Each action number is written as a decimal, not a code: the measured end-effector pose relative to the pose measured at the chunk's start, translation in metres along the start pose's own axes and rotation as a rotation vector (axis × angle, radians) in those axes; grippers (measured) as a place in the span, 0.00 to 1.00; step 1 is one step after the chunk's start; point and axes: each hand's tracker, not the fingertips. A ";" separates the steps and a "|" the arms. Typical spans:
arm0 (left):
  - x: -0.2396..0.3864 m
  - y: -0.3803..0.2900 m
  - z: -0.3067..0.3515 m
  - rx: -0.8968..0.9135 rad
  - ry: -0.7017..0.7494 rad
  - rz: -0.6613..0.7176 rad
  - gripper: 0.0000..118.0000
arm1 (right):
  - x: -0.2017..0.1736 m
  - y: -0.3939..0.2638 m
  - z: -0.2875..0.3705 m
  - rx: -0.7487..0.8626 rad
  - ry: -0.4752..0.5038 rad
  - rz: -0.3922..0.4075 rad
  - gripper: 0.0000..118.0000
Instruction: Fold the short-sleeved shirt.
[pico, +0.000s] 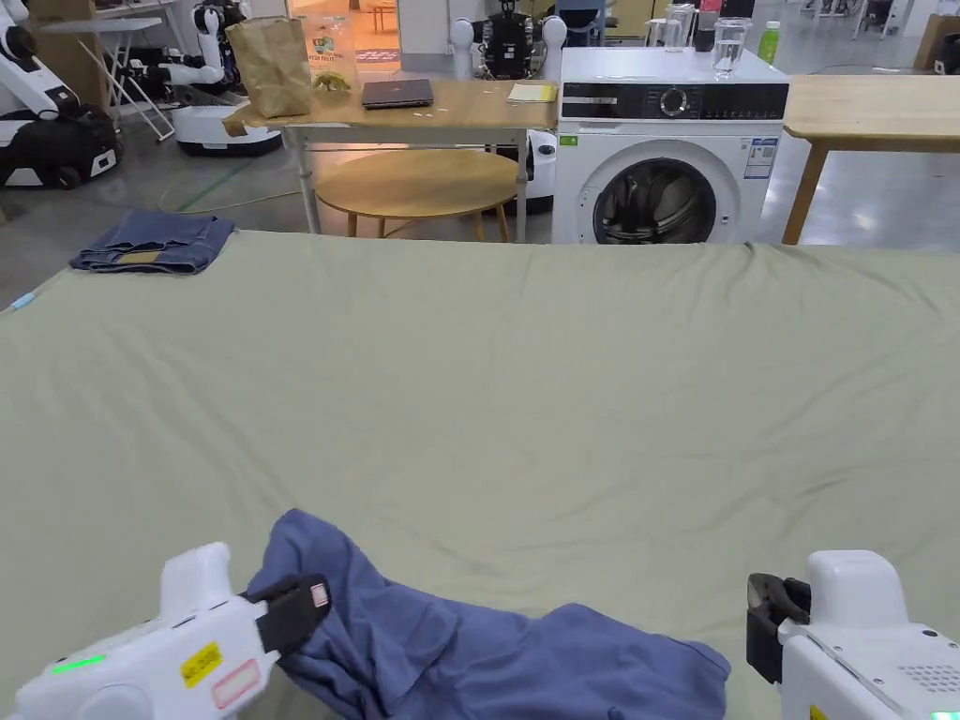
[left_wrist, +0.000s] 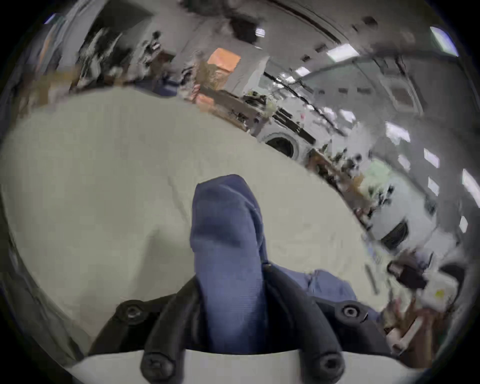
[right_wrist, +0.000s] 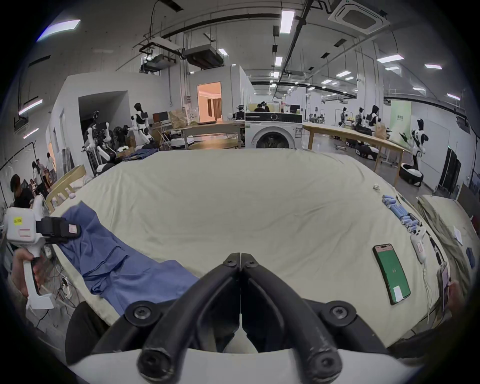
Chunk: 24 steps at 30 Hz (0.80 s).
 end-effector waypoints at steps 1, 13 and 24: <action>0.024 0.001 0.001 0.018 0.002 -0.122 0.07 | 0.000 -0.001 0.000 -0.001 0.002 -0.005 0.00; 0.225 -0.124 -0.092 -0.086 0.161 -1.113 0.15 | 0.039 -0.014 0.020 0.011 -0.072 -0.050 0.00; 0.176 -0.023 -0.026 -0.040 -0.275 -0.304 0.86 | 0.052 -0.018 0.021 0.008 -0.050 -0.082 0.00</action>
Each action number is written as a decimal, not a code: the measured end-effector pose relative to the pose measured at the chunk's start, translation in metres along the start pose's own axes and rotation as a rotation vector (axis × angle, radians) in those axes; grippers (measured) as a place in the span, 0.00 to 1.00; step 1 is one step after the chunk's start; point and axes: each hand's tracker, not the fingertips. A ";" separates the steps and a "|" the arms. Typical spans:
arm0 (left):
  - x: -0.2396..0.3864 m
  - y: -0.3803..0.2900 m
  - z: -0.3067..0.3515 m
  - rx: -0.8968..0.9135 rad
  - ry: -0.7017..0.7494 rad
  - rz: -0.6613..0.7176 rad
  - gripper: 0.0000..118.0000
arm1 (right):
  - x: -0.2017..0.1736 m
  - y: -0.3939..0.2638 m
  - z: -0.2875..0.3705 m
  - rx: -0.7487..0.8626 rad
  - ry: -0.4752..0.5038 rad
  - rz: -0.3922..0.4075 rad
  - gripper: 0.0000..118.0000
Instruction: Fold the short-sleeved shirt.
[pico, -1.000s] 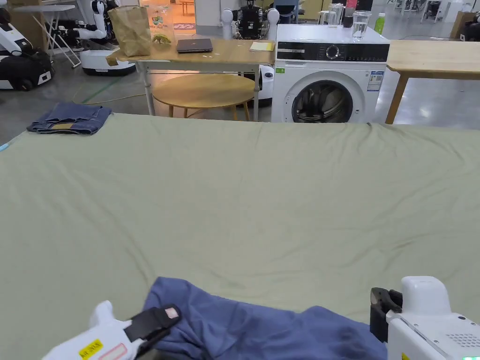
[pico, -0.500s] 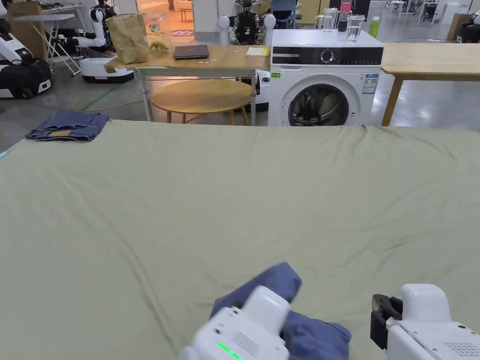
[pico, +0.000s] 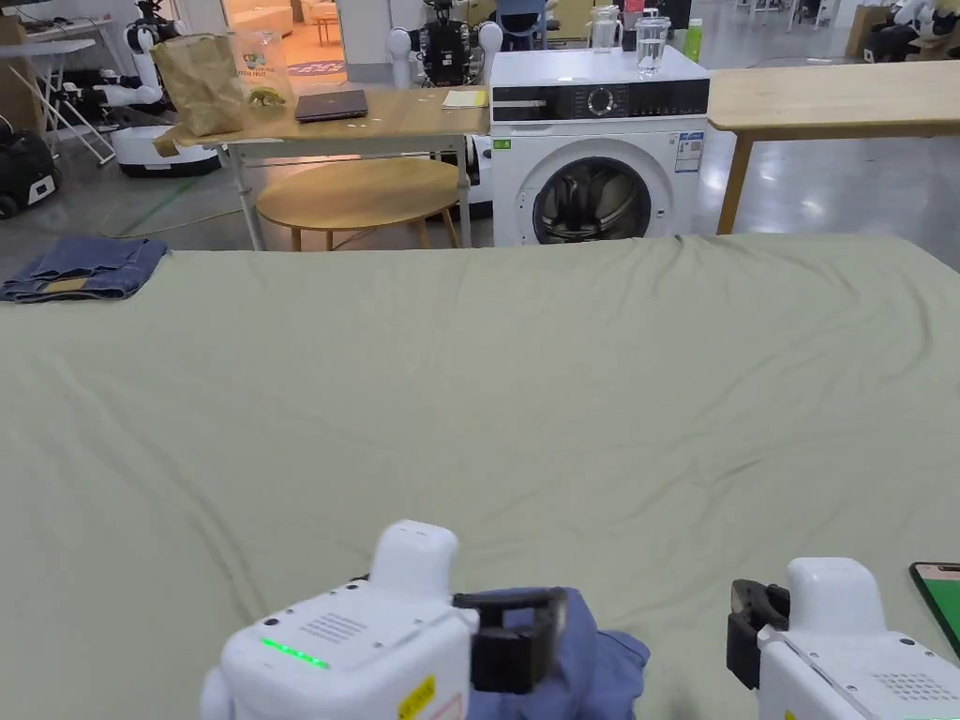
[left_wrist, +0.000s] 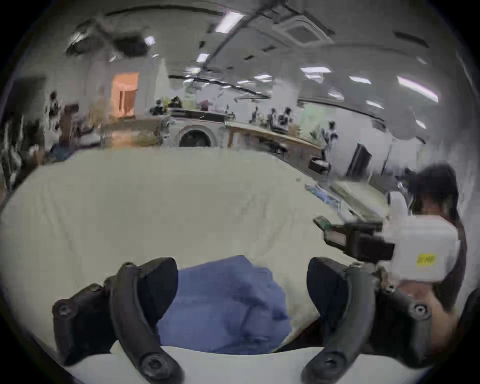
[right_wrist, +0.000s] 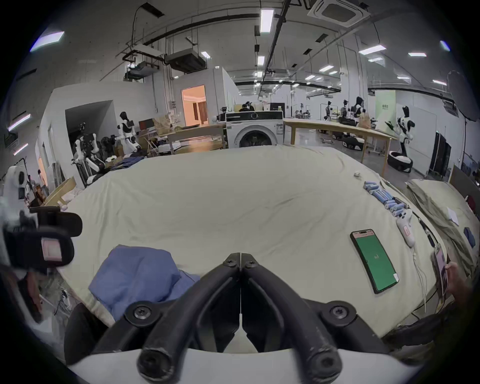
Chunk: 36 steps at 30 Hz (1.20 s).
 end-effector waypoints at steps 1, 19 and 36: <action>-0.013 -0.003 -0.002 -0.041 0.028 0.021 0.86 | -0.001 -0.001 -0.001 -0.002 0.006 -0.001 0.00; 0.010 -0.080 -0.056 -0.239 -0.205 0.127 0.03 | -0.026 -0.014 -0.014 -0.106 0.157 0.033 0.00; -0.161 -0.113 -0.011 -0.149 -0.177 0.719 0.91 | -0.036 -0.057 -0.075 -0.345 0.323 -0.157 0.00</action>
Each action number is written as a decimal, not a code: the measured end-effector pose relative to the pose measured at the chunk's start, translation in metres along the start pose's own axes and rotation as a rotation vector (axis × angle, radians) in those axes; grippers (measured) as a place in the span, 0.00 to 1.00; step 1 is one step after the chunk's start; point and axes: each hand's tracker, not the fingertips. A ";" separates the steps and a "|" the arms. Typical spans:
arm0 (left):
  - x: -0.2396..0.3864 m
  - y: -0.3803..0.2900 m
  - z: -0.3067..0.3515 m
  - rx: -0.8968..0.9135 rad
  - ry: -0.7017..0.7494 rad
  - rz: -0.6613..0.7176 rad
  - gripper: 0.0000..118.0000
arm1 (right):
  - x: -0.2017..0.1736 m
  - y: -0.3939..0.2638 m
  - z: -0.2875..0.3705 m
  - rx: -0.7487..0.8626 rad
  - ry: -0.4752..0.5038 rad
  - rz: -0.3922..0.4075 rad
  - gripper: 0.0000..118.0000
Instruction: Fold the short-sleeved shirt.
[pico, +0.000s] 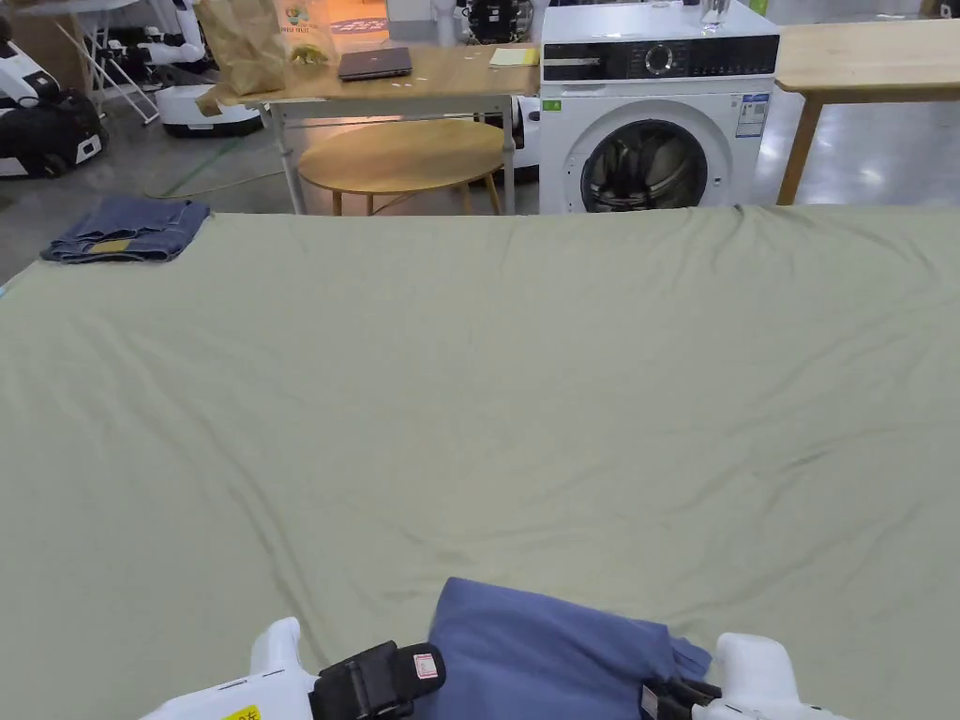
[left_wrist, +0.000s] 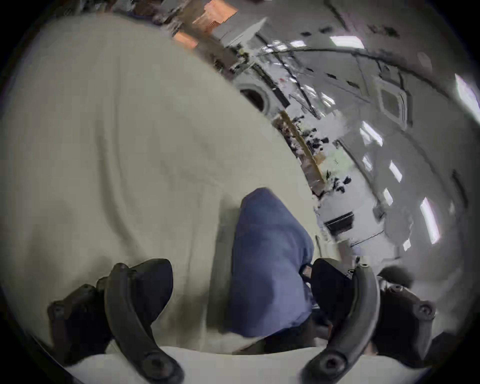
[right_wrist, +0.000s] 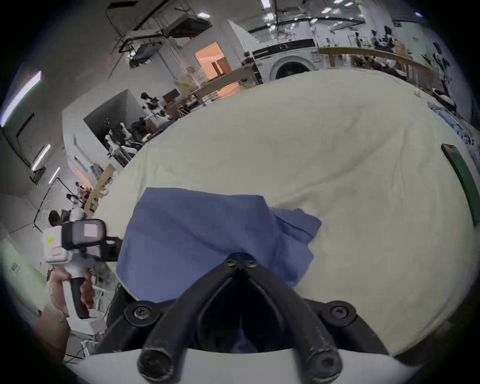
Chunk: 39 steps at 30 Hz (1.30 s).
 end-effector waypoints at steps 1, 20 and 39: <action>-0.006 -0.002 -0.012 -0.033 -0.114 0.068 0.91 | -0.001 0.001 0.000 0.002 -0.003 0.008 0.00; -0.028 0.076 0.085 0.080 0.058 -0.059 0.20 | -0.048 0.035 0.021 0.091 0.005 0.115 0.00; -0.165 0.215 0.247 0.253 0.399 -0.031 0.94 | -0.071 0.040 0.001 0.076 -0.027 0.129 0.00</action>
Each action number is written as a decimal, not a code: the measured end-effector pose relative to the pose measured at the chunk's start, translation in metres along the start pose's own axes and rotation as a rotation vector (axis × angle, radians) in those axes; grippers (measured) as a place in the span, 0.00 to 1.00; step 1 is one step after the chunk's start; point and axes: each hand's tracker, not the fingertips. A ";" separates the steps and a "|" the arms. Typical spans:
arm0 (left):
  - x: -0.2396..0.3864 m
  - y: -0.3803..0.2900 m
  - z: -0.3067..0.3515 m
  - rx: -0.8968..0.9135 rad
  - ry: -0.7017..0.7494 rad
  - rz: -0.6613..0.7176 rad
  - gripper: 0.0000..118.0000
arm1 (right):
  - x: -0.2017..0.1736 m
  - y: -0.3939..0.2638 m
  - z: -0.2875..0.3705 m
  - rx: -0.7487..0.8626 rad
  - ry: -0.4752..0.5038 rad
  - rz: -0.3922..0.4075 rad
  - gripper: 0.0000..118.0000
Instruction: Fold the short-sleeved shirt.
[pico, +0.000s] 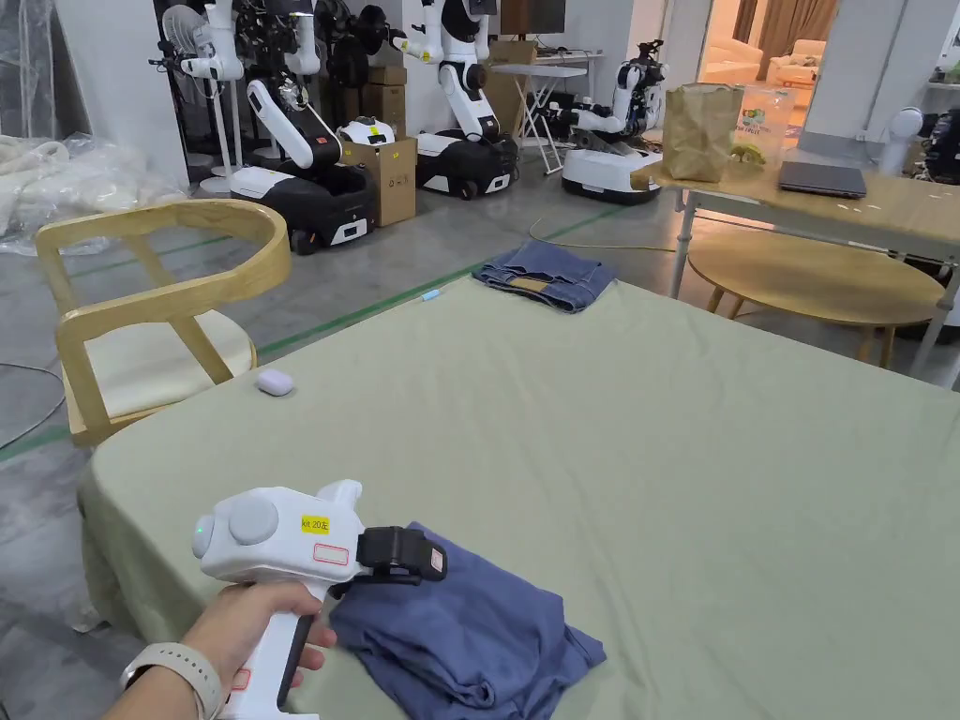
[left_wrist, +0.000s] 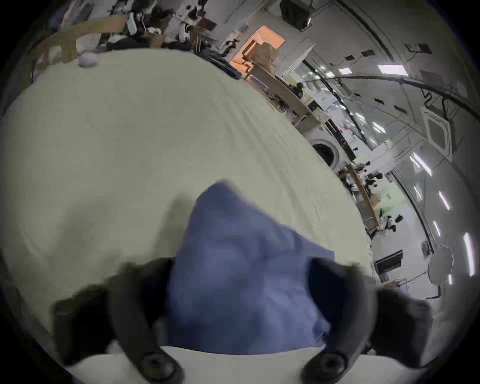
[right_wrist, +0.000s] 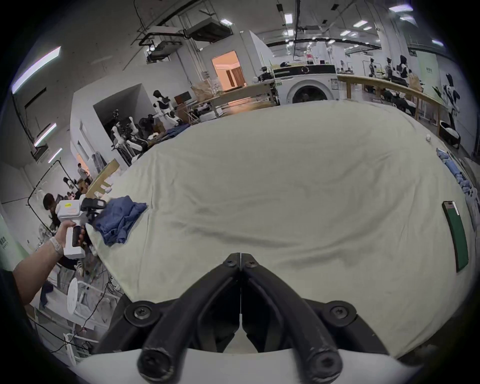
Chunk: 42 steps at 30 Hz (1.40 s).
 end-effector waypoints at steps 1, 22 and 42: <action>-0.003 0.001 0.008 0.041 -0.017 0.041 0.94 | 0.000 0.001 0.000 0.002 0.000 0.002 0.00; 0.235 -0.038 0.049 0.406 0.105 -0.289 0.00 | -0.005 0.091 0.038 0.248 -0.125 0.185 0.00; 0.482 -0.129 0.042 0.587 0.006 -0.695 0.00 | 0.000 0.155 0.143 0.561 -0.319 0.171 0.00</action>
